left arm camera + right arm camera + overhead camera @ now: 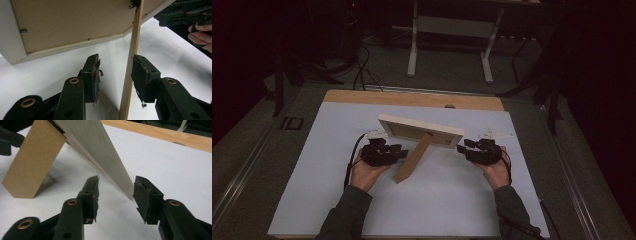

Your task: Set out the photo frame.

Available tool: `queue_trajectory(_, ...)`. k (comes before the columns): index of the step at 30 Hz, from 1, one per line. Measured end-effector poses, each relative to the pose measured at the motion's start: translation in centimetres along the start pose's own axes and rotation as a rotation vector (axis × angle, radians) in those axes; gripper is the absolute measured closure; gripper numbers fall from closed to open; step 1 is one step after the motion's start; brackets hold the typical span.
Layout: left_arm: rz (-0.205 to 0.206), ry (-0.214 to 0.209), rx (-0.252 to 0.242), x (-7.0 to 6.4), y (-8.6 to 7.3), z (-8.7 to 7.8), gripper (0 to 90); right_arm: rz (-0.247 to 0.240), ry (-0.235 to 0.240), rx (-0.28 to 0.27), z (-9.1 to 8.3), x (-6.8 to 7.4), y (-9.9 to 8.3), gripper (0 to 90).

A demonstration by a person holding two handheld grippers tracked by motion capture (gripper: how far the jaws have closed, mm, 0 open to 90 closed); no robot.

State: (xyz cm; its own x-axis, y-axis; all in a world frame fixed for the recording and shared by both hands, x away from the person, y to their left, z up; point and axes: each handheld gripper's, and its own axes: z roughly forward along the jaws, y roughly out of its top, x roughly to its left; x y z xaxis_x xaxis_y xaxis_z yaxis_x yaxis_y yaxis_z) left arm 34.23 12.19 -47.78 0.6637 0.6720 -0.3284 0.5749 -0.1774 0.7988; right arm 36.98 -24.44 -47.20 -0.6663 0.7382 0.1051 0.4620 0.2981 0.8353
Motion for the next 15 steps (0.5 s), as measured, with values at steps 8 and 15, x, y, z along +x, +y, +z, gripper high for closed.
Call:
queue_trajectory(8, 0.008, 0.008, 0.0, 0.02, 0.48, -0.5, 58.1, 0.006, -0.014, 0.01, -0.25, -0.37, 0.0, 64.9)
queue_trajectory(15, -0.006, 0.012, -0.011, 0.17, 0.98, -0.87, 58.8, 0.021, -0.016, 0.017, -0.31, -0.8, -0.02, 71.7)
